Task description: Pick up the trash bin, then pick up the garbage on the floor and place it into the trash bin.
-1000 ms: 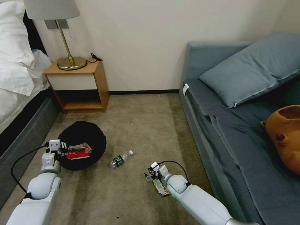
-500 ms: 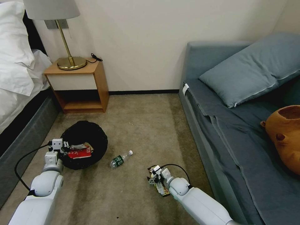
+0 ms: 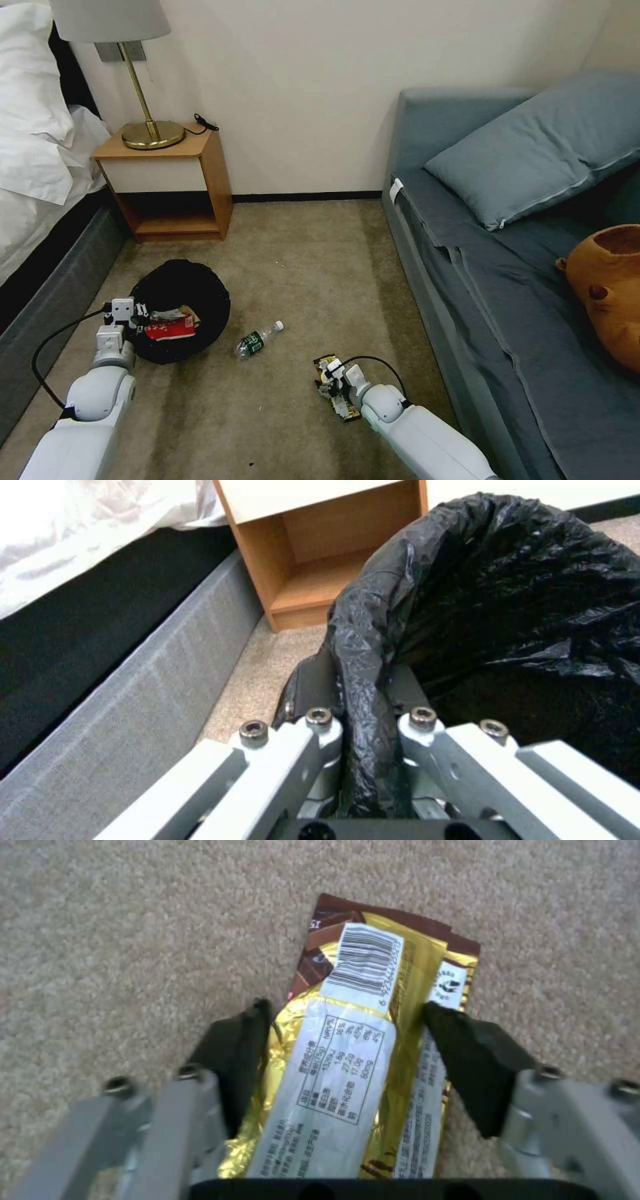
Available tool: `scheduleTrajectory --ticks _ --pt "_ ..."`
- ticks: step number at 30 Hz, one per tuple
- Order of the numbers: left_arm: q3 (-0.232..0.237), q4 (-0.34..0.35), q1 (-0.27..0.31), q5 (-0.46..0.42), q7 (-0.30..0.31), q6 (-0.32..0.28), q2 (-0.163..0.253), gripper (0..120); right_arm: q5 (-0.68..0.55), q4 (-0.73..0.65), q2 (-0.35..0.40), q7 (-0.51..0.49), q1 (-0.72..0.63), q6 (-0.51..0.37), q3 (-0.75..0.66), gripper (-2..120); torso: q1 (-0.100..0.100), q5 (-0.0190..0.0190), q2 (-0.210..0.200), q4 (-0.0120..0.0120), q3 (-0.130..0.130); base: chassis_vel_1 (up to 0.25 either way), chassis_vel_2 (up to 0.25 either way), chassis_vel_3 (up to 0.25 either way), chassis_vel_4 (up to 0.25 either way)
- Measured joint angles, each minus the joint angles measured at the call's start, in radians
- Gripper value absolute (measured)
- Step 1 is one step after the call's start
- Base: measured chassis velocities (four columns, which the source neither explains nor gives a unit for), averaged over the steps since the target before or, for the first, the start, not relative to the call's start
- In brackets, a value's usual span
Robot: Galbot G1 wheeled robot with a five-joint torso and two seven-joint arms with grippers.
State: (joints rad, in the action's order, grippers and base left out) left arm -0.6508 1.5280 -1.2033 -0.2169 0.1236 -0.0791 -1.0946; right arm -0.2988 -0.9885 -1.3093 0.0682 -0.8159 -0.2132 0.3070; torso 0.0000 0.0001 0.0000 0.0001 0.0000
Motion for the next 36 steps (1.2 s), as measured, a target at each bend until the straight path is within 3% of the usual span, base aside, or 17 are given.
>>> scheduleTrajectory --ticks 4,5,10,12,16,25,36 --pt "-0.001 0.005 -0.005 0.000 0.000 0.001 0.000 4 0.000 -0.004 0.001 0.002 -0.007 0.001 -0.006 48 0.000 0.0000 0.000 0.0000 0.000 0.000 0.000 0.000 0.000" --pt "-0.002 0.008 -0.008 -0.001 0.000 0.001 0.000 4 0.001 -0.007 0.002 0.004 -0.015 0.001 -0.012 38 0.000 0.0000 0.000 0.0000 0.000 0.000 0.000 0.000 0.000" --pt "-0.003 0.012 -0.011 -0.001 0.000 0.001 -0.001 4 0.009 -0.011 0.002 0.008 -0.028 0.002 -0.020 26 0.000 0.0002 0.000 0.0000 0.000 0.000 0.000 0.000 0.000" --pt "-0.004 0.017 -0.014 -0.001 0.000 0.001 -0.001 4 0.014 -0.015 0.004 0.009 -0.035 0.002 -0.027 13 0.000 0.0000 0.000 -0.0001 0.000 0.000 0.000 0.000 0.000" --pt "-0.005 0.021 -0.020 -0.001 -0.001 0.002 -0.001 4 0.015 -0.021 0.004 0.011 -0.036 0.001 -0.037 0 0.000 0.0000 0.000 -0.0002 0.000 0.000 0.000 0.000 0.000" --pt "-0.012 0.037 -0.043 -0.004 -0.002 0.008 -0.002 4 0.007 -0.042 0.012 0.009 0.000 0.000 -0.048 0 0.000 -0.0002 0.000 -0.0002 0.000 0.000 0.000 0.000 0.000" --pt "-0.014 0.054 -0.065 -0.004 -0.003 0.013 -0.002 4 -0.044 -0.085 0.012 0.007 0.148 0.009 0.004 0 0.000 -0.0002 0.000 -0.0001 0.000 0.000 0.000 0.000 0.000"
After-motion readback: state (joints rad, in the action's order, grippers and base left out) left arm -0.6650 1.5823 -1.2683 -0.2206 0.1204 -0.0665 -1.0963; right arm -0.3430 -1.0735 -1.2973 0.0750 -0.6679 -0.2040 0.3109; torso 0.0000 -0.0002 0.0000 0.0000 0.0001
